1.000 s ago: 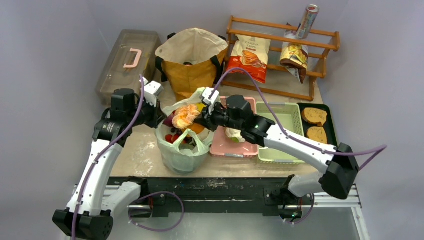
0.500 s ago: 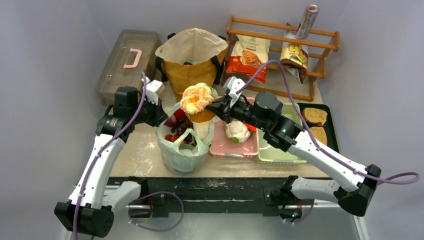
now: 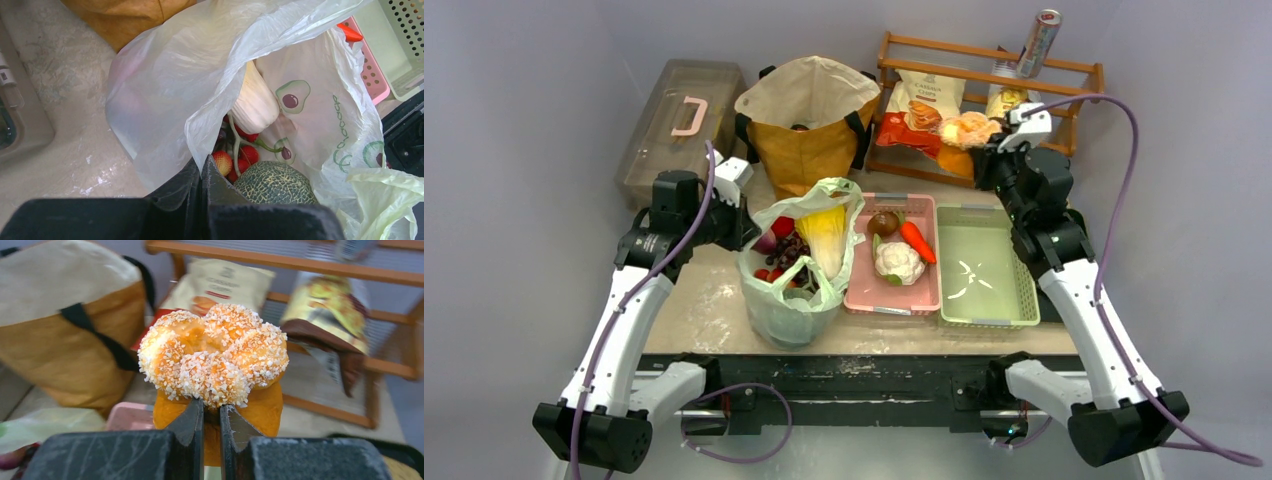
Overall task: Untie the knot of the grocery bags and take out the mixed food
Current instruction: Place the fake bread on the plate.
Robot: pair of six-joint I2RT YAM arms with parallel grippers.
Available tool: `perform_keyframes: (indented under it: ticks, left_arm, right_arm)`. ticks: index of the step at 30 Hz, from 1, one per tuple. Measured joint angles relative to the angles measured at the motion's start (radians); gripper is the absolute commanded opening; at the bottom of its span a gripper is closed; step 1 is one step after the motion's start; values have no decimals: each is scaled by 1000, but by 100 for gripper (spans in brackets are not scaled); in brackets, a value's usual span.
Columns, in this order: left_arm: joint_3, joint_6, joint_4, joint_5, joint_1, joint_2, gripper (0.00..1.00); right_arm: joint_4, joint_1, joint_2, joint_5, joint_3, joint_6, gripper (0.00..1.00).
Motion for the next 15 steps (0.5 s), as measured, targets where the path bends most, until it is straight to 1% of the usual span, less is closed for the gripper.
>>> perform_keyframes:
  ticks: [6, 9, 11, 15]
  left_arm:
    - [0, 0, 0, 15, 0, 0, 0]
    - [0, 0, 0, 20, 1, 0, 0]
    - [0, 0, 0, 23, 1, 0, 0]
    - [0, -1, 0, 39, 1, 0, 0]
  right_arm:
    - [-145, -171, 0, 149, 31, 12, 0]
    - [-210, -247, -9, 198, 48, -6, 0]
    - [-251, -292, -26, 206, 48, -23, 0]
    - [-332, -420, -64, 195, 43, -52, 0]
